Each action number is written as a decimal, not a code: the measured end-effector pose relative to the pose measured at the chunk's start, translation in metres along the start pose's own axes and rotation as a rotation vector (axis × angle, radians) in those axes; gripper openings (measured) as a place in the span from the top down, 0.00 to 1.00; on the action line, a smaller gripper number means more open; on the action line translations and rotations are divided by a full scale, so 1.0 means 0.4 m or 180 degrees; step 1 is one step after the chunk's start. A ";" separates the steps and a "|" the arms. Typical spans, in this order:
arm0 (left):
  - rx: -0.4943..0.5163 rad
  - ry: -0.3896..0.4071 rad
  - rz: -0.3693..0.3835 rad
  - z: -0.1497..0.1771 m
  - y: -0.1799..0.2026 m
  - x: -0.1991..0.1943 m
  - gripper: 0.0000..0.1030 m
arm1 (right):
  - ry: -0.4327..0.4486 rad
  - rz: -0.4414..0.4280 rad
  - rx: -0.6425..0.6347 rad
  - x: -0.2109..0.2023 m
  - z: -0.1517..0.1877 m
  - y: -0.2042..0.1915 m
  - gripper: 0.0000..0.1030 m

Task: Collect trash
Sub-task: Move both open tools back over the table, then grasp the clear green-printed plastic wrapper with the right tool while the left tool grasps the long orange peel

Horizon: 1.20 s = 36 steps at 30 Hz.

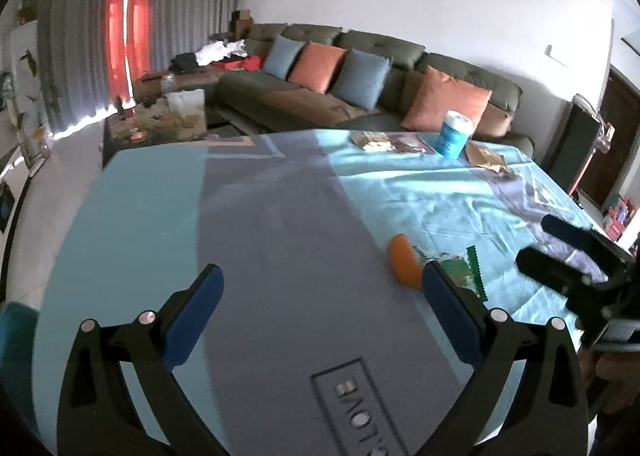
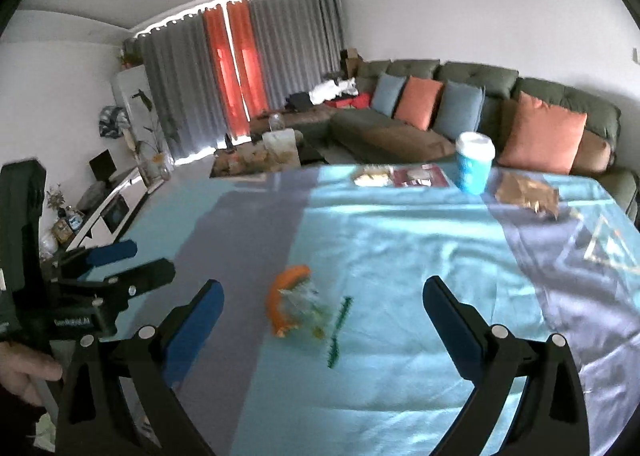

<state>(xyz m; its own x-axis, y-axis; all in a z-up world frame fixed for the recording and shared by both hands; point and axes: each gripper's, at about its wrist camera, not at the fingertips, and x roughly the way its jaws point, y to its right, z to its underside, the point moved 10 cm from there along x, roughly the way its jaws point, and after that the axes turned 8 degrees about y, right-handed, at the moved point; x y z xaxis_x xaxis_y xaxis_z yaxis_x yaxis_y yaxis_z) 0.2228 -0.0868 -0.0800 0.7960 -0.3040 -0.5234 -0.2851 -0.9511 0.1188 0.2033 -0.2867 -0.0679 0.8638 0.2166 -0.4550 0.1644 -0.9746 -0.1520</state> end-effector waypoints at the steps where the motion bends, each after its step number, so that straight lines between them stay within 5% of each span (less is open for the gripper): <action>1: 0.0007 -0.0032 0.0038 0.003 0.010 0.019 0.05 | -0.0027 -0.0001 0.0022 0.006 0.007 0.006 0.13; 9: 0.0315 -0.0249 0.0062 0.029 0.075 0.136 0.05 | -0.0317 -0.0170 0.0268 0.069 0.072 0.032 0.32; 18: 0.0540 -0.0463 0.0051 0.042 0.095 0.220 0.16 | -0.0652 -0.0442 0.0452 0.136 0.108 0.010 0.47; 23: 0.0602 -0.0515 0.0143 0.042 0.121 0.236 0.21 | -0.0764 -0.0515 0.0483 0.143 0.122 0.006 0.65; 24: 0.0564 -0.0524 0.0178 0.042 0.125 0.235 0.25 | -0.0767 -0.0520 0.0498 0.143 0.120 0.011 0.76; 26: 0.0566 -0.0480 0.0260 0.033 0.140 0.222 0.26 | -0.0796 -0.0563 0.0540 0.140 0.127 0.013 0.84; 33: 0.0618 -0.0574 0.0365 0.048 0.177 0.242 0.26 | -0.0680 -0.0481 0.0685 0.093 0.131 0.060 0.92; 36: 0.0648 -0.0705 0.0329 0.075 0.179 0.273 0.39 | -0.0626 -0.0401 0.0751 0.064 0.130 0.090 0.92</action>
<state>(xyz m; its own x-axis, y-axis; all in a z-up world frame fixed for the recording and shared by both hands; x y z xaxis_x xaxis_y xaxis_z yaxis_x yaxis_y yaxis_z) 0.2733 -0.1862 -0.1538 0.6280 -0.3579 -0.6910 -0.4773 -0.8785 0.0213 0.2065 -0.3133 -0.1305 0.7313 0.3639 -0.5769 0.1293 -0.9044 -0.4066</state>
